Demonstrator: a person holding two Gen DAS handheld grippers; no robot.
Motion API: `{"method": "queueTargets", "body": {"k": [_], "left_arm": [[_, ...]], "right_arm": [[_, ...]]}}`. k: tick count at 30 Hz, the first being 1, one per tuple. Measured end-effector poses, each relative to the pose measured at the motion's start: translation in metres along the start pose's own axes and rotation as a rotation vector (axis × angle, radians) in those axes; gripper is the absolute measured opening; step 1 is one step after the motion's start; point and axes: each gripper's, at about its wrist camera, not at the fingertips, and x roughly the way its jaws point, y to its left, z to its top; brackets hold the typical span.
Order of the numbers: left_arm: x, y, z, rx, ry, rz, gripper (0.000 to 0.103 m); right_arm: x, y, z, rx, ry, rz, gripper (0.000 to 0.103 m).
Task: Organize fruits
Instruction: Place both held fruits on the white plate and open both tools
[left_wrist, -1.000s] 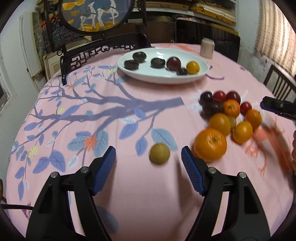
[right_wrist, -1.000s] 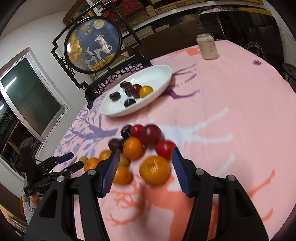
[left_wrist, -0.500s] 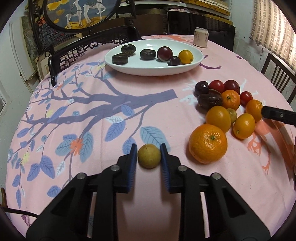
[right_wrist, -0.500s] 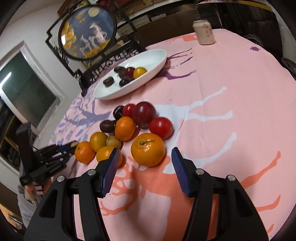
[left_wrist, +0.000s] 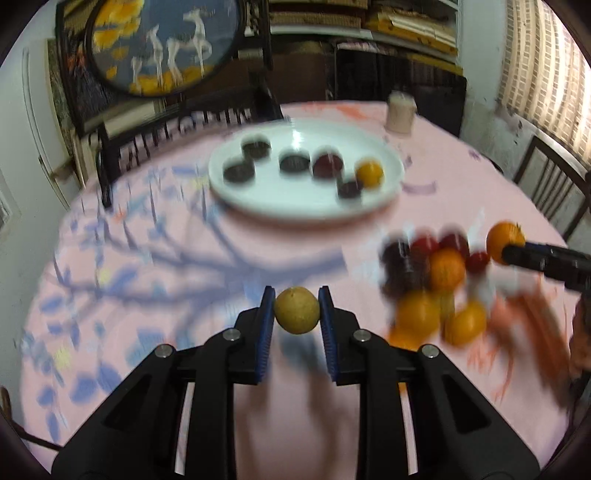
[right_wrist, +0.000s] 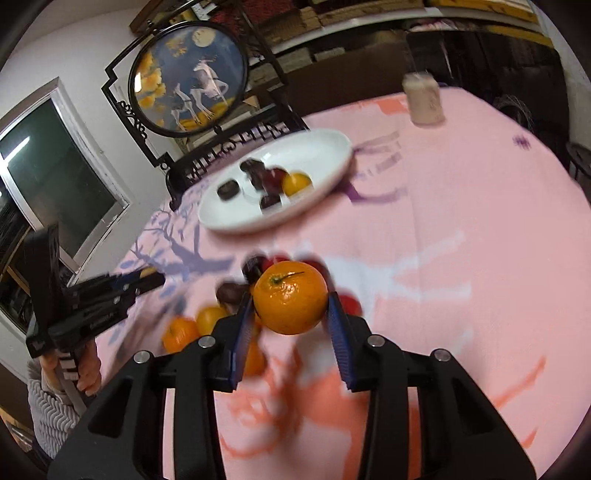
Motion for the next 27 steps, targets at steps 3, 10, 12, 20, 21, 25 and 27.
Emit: {"method": "queueTargets", "body": {"k": [3,10,12,20,21,25,27], "left_arm": [[0.014,0.001,0.039,-0.028,-0.014,-0.01,0.024],[0.075,0.007,0.082,-0.107,0.023,0.022,0.028],[0.085,0.01,0.078,-0.119,0.023,0.027,0.058],[0.081,0.016,0.065,-0.102,0.019,0.04,0.067],[0.078,0.013,0.062,-0.091,0.02,0.045,0.068],[0.063,0.002,0.049,-0.031,-0.008,0.073,0.075],[0.054,-0.005,0.04,-0.004,-0.017,0.064,0.075]], "right_arm": [[0.02,0.008,0.04,-0.005,-0.006,-0.004,0.04],[0.091,0.002,0.101,0.061,0.0,0.011,0.041],[0.104,-0.001,0.105,0.05,0.004,0.004,0.046],[0.082,-0.011,0.096,0.056,-0.022,0.017,0.057],[0.079,-0.011,0.094,0.063,-0.019,0.018,0.057],[0.059,-0.012,0.079,0.082,-0.036,0.039,0.061],[0.049,-0.011,0.066,0.066,-0.035,0.036,0.061]]}}
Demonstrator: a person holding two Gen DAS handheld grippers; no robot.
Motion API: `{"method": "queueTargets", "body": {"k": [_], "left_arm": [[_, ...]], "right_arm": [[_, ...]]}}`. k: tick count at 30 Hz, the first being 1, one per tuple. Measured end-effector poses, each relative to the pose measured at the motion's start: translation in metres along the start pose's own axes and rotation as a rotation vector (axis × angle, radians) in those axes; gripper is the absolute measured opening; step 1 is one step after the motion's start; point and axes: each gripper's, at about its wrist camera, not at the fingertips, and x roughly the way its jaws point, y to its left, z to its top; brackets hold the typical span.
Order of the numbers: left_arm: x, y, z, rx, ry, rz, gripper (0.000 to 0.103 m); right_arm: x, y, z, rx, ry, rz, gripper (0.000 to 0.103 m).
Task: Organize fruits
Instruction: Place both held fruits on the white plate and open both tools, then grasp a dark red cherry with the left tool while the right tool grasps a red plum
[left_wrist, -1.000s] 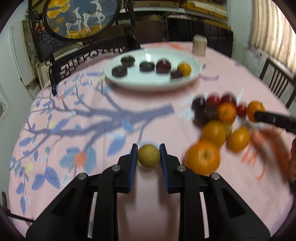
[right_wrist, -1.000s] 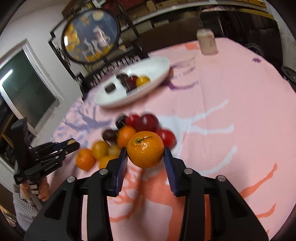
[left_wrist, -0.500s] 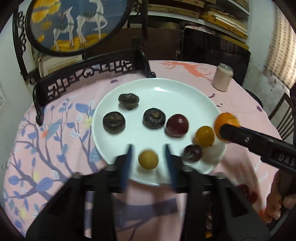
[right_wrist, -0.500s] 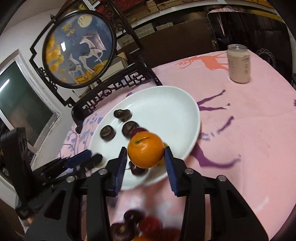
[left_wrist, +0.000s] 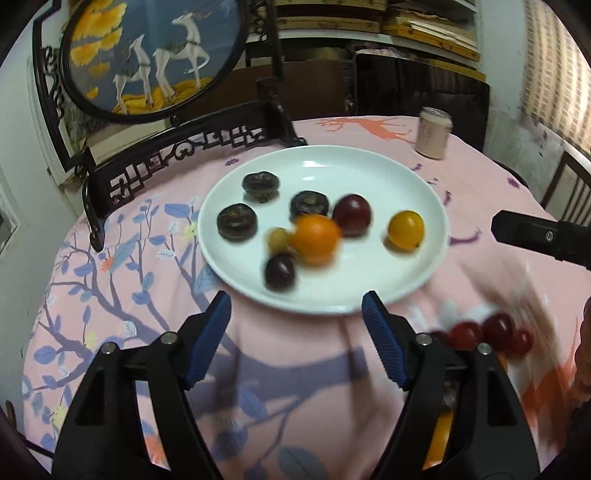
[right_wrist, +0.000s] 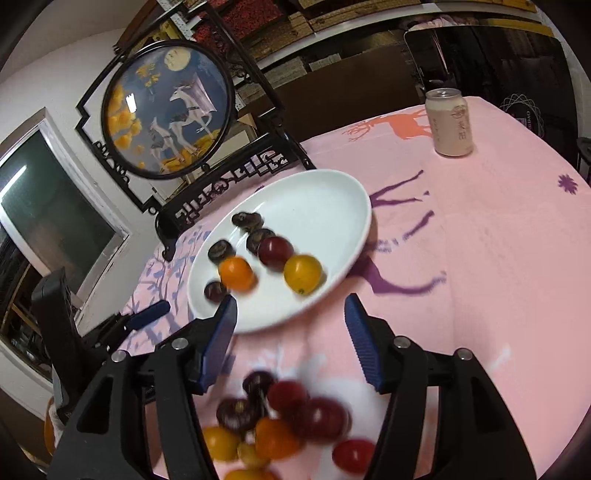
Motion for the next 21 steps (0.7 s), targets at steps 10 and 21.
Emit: {"method": "queueTargets", "body": {"k": [10,21], "left_arm": [[-0.014,-0.027,-0.03,0.075,0.019,-0.032,0.08],[0.004,-0.05,-0.02,0.097,0.056,-0.149,0.08]], "right_arm": [[-0.016,0.009,-0.032,-0.05,0.05,-0.008,0.065],[-0.018,-0.001,-0.03,-0.017,0.049,-0.038,0.066]]}}
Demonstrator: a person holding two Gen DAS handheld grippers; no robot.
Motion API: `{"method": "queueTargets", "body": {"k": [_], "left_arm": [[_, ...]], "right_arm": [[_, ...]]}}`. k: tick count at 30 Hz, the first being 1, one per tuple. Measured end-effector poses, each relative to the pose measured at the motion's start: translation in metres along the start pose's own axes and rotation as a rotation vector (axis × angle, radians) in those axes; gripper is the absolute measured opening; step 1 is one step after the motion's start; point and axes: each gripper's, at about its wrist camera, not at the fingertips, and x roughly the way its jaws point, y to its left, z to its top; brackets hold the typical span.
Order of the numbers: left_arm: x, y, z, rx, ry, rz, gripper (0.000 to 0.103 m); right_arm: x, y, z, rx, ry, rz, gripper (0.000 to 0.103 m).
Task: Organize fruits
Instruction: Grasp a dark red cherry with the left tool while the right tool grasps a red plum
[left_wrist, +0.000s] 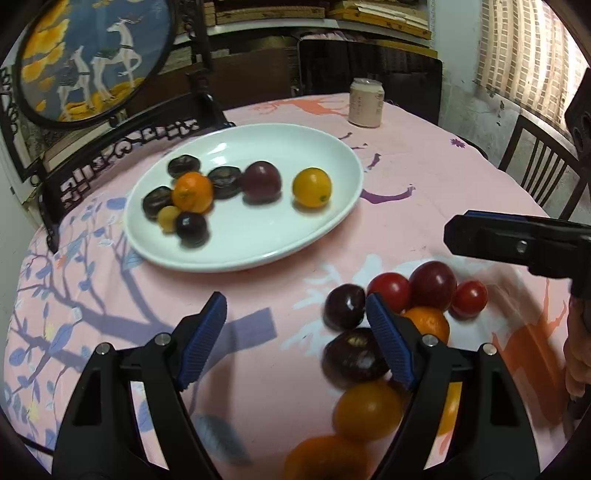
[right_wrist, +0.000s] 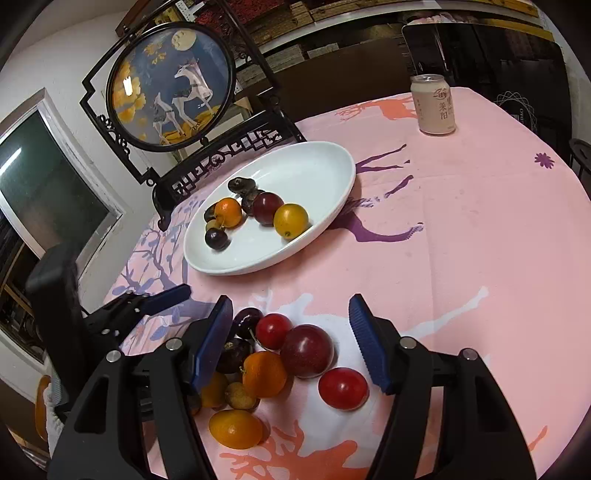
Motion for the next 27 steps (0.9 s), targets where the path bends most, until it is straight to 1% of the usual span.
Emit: {"method": "queueTargets", "body": {"k": [2,3,4,5,7,9,10,12,14,16,17,21,22,23,27], "left_arm": [[0.009,-0.001,0.001,0.009,0.033,-0.01,0.08],[0.015,-0.001,0.001,0.016,0.049,-0.002,0.084],[0.016,0.002,0.001,0.014,0.046,0.001,0.085],[0.015,0.006,0.001,0.012,0.042,0.013,0.085],[0.011,0.024,-0.001,-0.026,0.035,0.089,0.085],[0.008,0.04,-0.005,-0.066,0.045,0.128,0.084],[0.008,0.045,-0.006,-0.08,0.045,0.137,0.083],[0.008,0.048,-0.006,-0.099,0.041,0.123,0.083],[0.008,0.04,-0.006,-0.061,0.028,0.124,0.083],[0.009,0.025,-0.006,0.022,0.007,0.182,0.082],[0.011,0.022,-0.007,0.036,0.008,0.191,0.081],[0.016,0.026,-0.003,0.006,0.02,0.15,0.064],[0.016,0.026,0.0,-0.002,0.017,0.151,0.062],[0.017,0.026,0.002,-0.007,0.016,0.151,0.06],[0.022,0.023,0.005,-0.008,0.008,0.096,0.06]], "right_arm": [[0.0,-0.001,0.001,0.006,0.0,0.002,0.066],[0.0,-0.002,0.001,0.009,0.001,0.002,0.066],[-0.001,-0.003,0.001,0.012,0.002,0.002,0.066],[-0.001,-0.004,0.001,0.015,0.002,0.002,0.066],[-0.001,-0.006,0.002,0.025,0.002,0.002,0.066],[-0.002,-0.006,0.002,0.029,0.0,0.006,0.066],[-0.003,-0.006,0.001,0.029,0.0,0.01,0.066],[-0.002,-0.004,0.001,0.021,0.004,0.019,0.066],[-0.001,-0.002,0.0,0.008,0.009,0.019,0.066],[0.0,0.0,0.0,0.0,0.017,0.021,0.066],[0.0,0.001,-0.001,-0.002,0.017,0.025,0.066],[0.003,0.004,-0.002,-0.016,0.029,0.03,0.066],[0.005,0.005,-0.003,-0.019,0.039,0.03,0.066],[0.006,0.006,-0.004,-0.023,0.046,0.03,0.066],[0.015,0.007,-0.008,-0.033,0.087,0.034,0.066]]}}
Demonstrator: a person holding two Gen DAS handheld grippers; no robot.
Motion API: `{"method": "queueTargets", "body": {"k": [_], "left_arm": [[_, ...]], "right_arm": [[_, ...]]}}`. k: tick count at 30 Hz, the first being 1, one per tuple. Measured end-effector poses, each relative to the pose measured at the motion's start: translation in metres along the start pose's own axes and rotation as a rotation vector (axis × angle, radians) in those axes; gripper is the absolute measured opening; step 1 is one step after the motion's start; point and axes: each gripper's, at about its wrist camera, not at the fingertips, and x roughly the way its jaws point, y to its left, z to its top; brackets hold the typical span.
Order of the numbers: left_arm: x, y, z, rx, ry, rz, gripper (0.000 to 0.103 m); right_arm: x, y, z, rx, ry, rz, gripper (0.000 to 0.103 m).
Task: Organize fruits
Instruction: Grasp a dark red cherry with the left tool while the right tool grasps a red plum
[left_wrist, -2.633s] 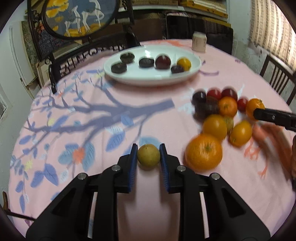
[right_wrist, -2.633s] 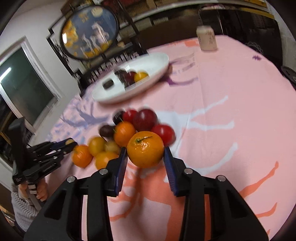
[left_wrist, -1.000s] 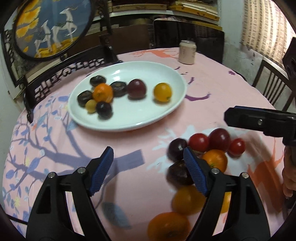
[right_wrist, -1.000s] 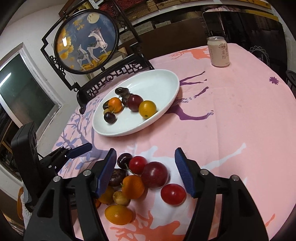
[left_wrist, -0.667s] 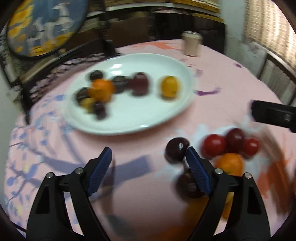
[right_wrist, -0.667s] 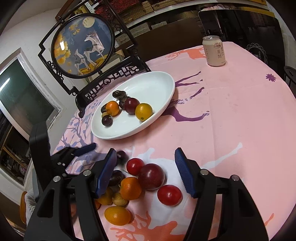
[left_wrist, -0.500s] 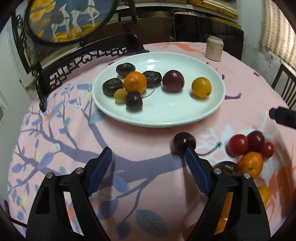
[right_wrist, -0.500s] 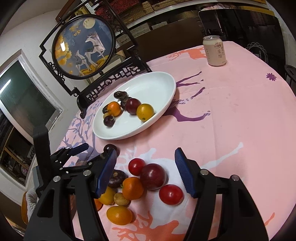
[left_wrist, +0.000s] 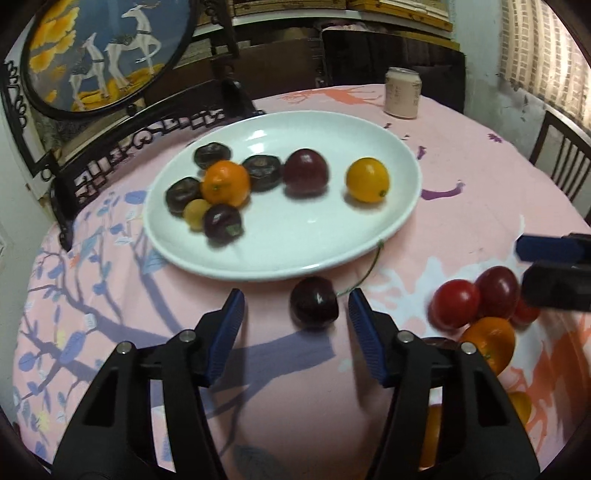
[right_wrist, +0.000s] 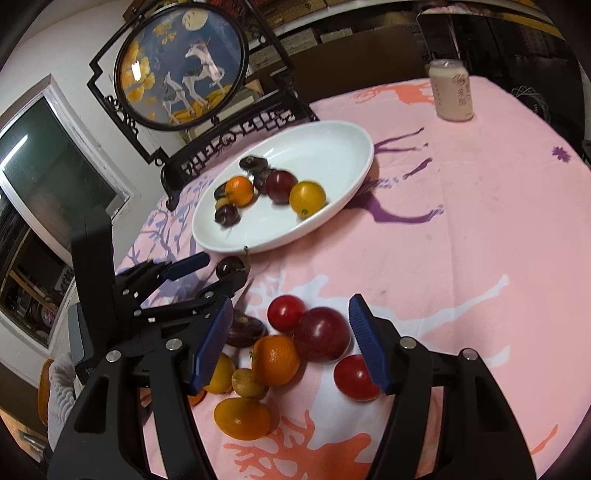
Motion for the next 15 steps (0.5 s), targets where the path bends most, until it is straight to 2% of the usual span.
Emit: {"method": "queueTargets", "body": {"k": [5,7,11,12,15], "left_arm": [[0.004,-0.001,0.002,-0.014,-0.002,-0.029,0.061],[0.006,0.0,0.002,-0.023,0.005,-0.045,0.06],[0.007,0.001,0.0,-0.031,0.026,-0.109,0.028],[0.006,0.0,-0.001,-0.027,0.028,-0.116,0.028],[0.002,-0.004,-0.006,-0.003,0.017,-0.098,0.028]], "right_arm": [[0.012,-0.006,-0.005,0.012,0.054,-0.012,0.062],[0.016,-0.011,-0.006,0.024,0.072,-0.019,0.056],[0.017,-0.02,-0.008,0.05,0.066,-0.007,0.047],[0.017,-0.021,-0.008,0.048,0.064,-0.01,0.042],[0.02,-0.017,-0.01,0.009,0.064,-0.031,0.042]]}}
